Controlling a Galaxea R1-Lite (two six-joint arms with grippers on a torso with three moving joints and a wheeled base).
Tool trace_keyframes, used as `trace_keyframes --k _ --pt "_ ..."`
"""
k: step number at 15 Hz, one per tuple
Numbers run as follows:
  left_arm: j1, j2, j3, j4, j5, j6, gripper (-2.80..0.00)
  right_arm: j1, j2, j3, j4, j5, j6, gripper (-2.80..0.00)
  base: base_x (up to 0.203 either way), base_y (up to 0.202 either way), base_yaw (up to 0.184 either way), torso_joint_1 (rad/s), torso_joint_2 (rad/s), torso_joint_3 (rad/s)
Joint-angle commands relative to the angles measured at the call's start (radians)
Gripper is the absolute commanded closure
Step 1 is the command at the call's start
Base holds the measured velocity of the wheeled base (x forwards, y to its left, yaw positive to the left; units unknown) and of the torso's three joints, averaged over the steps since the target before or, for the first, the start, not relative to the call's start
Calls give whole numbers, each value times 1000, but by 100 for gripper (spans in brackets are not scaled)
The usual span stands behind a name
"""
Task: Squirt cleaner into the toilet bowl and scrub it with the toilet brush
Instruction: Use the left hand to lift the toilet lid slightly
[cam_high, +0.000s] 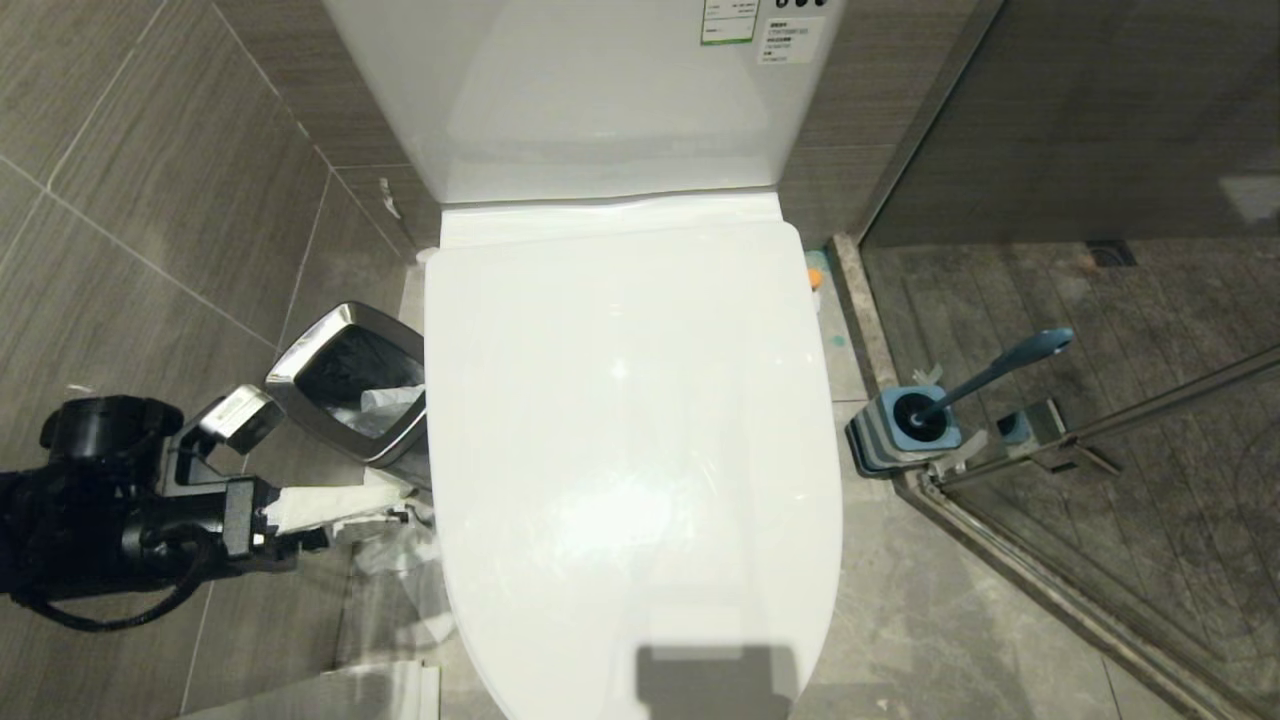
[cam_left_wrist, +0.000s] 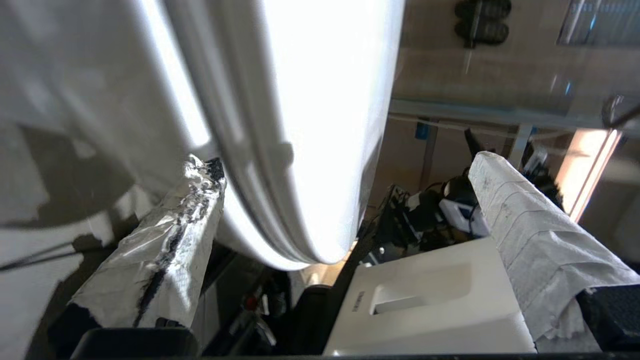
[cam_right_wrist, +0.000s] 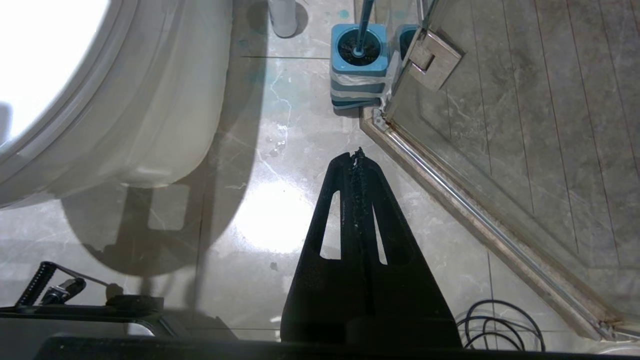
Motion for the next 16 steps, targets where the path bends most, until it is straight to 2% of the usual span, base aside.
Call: trace_keyframes --k 1,3,10,13,16 --pt "-38 -30 37 -52 -7 0 -280 0 1 0 0 0 0 0 0 0 0 0 0 0" --pt "-76 -44 70 -79 -6 0 -280 0 1 0 0 0 0 0 0 0 0 0 0 0" --pt "-100 -29 80 -85 3 15 -280 0 1 0 0 0 0 0 0 0 0 0 0 0" --pt "-106 -6 74 -87 37 24 -280 0 1 0 0 0 0 0 0 0 0 0 0 0" --pt "-106 26 59 -133 42 21 -280 0 1 0 0 0 0 0 0 0 0 0 0 0"
